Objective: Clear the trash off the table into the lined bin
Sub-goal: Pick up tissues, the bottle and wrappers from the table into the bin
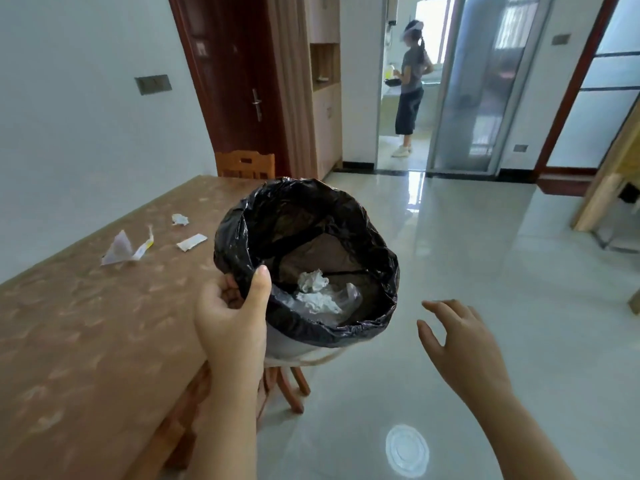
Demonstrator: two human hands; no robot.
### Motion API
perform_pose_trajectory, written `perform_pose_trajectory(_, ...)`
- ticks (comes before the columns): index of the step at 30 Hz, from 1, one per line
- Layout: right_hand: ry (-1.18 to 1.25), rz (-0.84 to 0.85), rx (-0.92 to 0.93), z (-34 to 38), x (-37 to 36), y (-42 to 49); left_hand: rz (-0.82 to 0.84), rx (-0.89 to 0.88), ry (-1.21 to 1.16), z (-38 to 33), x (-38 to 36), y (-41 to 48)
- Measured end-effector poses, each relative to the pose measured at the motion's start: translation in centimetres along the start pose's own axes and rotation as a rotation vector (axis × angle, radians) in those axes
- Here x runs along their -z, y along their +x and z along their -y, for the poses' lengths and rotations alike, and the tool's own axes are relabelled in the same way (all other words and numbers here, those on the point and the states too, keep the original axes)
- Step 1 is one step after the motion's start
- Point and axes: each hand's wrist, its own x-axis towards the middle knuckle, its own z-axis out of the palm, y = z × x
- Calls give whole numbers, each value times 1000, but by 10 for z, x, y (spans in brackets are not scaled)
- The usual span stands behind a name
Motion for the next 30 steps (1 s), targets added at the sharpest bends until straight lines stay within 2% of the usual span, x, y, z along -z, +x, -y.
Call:
perform_pose_trajectory(6,-30,-28,-79,-88,29,33,86,61,-10,18,-100,-32)
perform_pose_trajectory(13,-104,9,-170,-163,13,92,145,92,17,58,-199,-19)
perform_pose_trajectory(23,-162,12,-112,-201,-50,280,122,192,-25,126,-350,105)
perform_pose_trajectory(30,-109,67,-30,-198,-112,393,1,193,-21,154,-403,192)
